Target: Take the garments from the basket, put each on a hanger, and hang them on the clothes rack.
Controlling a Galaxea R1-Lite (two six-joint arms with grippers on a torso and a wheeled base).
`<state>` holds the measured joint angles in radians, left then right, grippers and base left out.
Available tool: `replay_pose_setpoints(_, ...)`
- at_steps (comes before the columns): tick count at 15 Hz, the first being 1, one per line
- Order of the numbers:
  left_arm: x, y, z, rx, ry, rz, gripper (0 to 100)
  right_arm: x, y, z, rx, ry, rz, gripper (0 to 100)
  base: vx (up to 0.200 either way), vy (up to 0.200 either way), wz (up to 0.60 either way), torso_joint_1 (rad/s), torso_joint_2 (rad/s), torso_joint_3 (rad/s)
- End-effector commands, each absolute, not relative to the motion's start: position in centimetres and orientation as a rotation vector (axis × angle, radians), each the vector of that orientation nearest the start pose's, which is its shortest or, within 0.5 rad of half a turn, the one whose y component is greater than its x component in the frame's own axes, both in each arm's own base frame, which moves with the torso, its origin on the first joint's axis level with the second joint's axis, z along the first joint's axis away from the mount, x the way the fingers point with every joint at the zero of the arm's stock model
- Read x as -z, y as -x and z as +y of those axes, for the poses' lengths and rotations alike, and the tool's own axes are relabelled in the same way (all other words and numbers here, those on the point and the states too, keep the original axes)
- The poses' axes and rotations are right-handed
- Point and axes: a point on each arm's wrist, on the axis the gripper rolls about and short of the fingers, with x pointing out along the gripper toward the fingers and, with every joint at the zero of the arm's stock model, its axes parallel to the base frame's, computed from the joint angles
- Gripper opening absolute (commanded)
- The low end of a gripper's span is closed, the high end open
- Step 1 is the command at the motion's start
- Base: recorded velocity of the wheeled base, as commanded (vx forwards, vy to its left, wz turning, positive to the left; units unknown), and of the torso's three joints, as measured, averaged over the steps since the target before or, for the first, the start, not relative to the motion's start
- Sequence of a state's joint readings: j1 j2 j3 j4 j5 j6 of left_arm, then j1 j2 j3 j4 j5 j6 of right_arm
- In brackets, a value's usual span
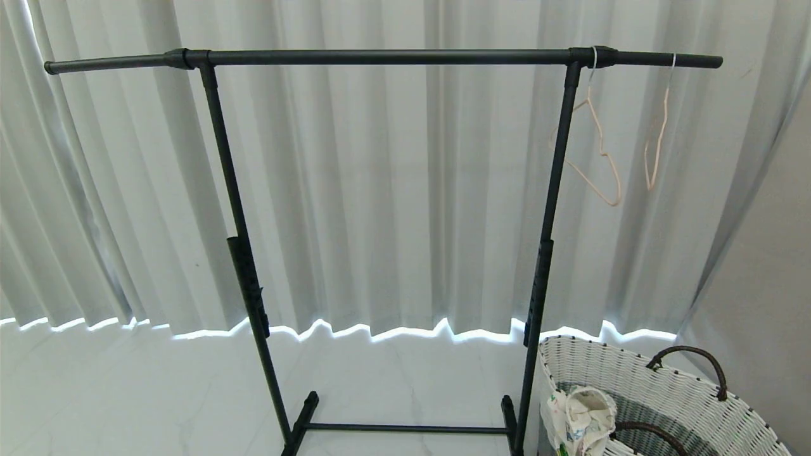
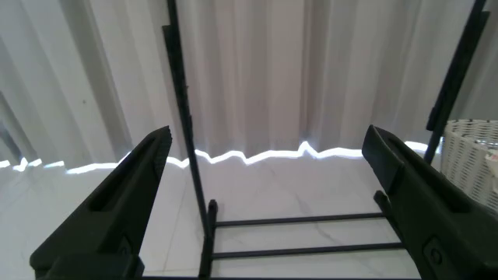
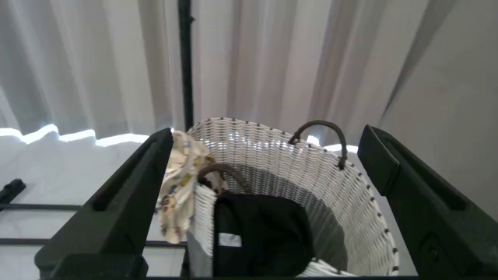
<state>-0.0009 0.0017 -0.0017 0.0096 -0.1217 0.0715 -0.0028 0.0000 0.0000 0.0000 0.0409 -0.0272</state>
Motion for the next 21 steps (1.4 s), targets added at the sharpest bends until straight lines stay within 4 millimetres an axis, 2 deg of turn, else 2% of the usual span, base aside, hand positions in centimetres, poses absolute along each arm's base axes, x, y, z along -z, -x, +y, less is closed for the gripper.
replay_pose_setpoints(1,-7.5,2.3,-0.3,0.121,-0.07,0.005,100,-7.5,2.3,0.1,-0.038,0.026,-0.001,100,0.0,0.0,0.0,0.0,0.0,0.0)
replay_pose_setpoints(13,-7.5,2.3,-0.3,0.121,-0.056,0.006,100,-7.5,2.3,0.1,-0.038,-0.005,0.002,100,0.0,0.0,0.0,0.0,0.0,0.0)
replay_pose_setpoints(16,-7.5,2.3,-0.3,0.123,-0.056,0.006,100,-7.7,2.3,0.1,-0.032,0.037,-0.011,100,0.0,0.0,0.0,0.0,0.0,0.0)
replay_pose_setpoints(17,-7.5,2.3,-0.3,0.121,-0.056,0.006,100,-8.5,2.5,0.1,-0.047,0.033,-0.045,100,0.0,0.0,0.0,0.0,0.0,0.0)
replay_pose_setpoints(19,-7.5,2.3,-0.3,0.121,-0.056,0.006,100,-11.7,3.1,0.1,-0.094,-0.006,-0.063,100,0.0,0.0,0.0,0.0,0.0,0.0)
replay_pose_setpoints(20,-7.5,2.3,-0.3,0.121,-0.056,0.006,100,-13.7,2.6,0.1,-0.117,0.039,0.025,100,0.0,0.0,0.0,0.0,0.0,0.0)
replay_pose_setpoints(21,-7.5,2.3,-0.3,0.121,-0.056,0.006,100,-14.8,1.6,0.1,-0.147,0.106,0.129,100,0.0,0.0,0.0,0.0,0.0,0.0)
